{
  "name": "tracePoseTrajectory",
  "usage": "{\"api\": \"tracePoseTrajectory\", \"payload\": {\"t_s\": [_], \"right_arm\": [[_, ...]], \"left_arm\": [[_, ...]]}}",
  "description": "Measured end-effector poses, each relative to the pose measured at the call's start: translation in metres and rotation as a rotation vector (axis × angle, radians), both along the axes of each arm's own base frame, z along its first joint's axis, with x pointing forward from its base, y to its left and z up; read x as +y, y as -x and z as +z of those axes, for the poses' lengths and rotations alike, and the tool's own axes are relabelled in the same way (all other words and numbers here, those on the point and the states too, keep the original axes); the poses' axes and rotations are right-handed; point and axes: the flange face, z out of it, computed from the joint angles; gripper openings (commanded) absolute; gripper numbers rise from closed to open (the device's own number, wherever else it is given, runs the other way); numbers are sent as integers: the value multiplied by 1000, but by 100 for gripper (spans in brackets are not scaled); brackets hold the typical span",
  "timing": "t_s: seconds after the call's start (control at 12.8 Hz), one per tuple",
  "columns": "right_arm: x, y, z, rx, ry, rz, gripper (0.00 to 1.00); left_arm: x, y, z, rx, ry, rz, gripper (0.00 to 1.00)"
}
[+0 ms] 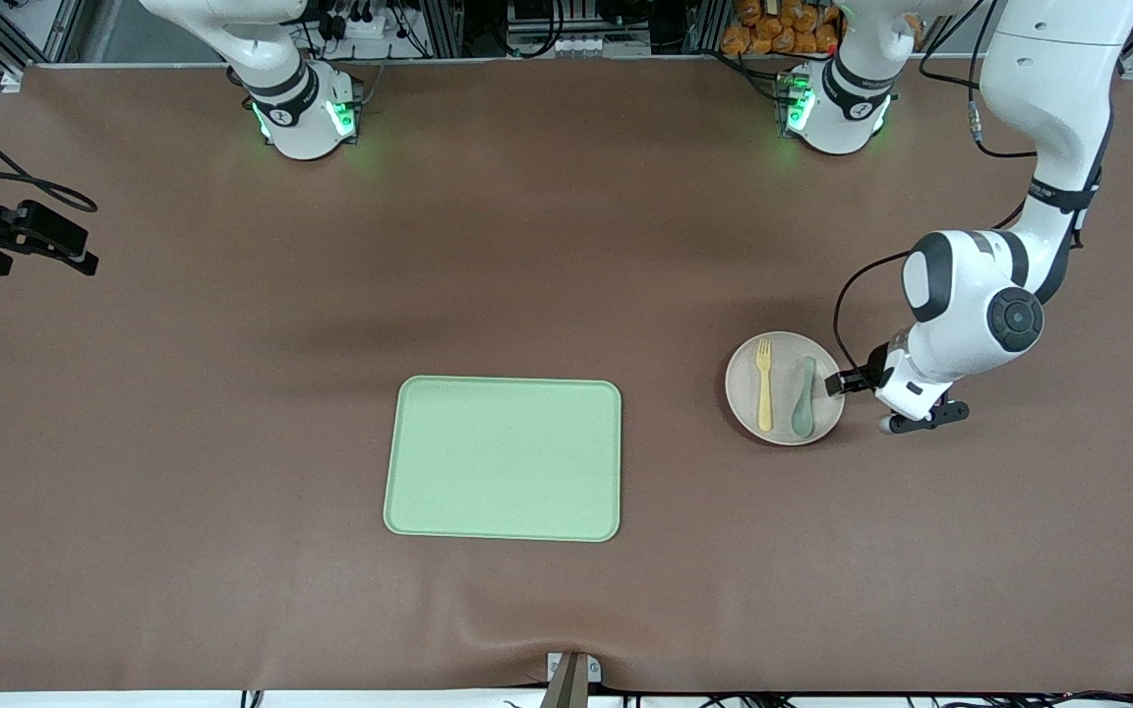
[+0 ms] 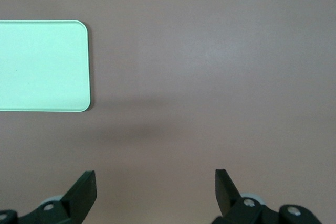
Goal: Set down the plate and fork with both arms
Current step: 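Reach the left gripper down to the white plate's rim, then close the left gripper on the plate rim and lift it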
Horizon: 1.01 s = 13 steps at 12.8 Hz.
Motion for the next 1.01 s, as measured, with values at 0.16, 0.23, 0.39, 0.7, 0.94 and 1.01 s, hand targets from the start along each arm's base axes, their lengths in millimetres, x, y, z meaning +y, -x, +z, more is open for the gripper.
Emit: {"api": "tracePoseTrajectory", "payload": {"t_s": [0.16, 0.23, 0.39, 0.7, 0.94, 1.01], "right_arm": [[0, 0, 0, 1, 0, 0, 100], [0, 0, 0, 1, 0, 0, 100], [0, 0, 0, 1, 0, 0, 100], [0, 0, 0, 3, 0, 0, 100], [0, 0, 0, 3, 0, 0, 100], [0, 0, 0, 3, 0, 0, 100]], "left_arm": [[0, 1, -5, 9, 0, 0, 48], [0, 2, -9, 14, -1, 0, 48], [1, 3, -15, 19, -2, 2, 37], [1, 3, -21, 22, -2, 3, 28], [-2, 3, -21, 22, -1, -3, 23], [-3, 4, -22, 23, -1, -4, 20]]}}
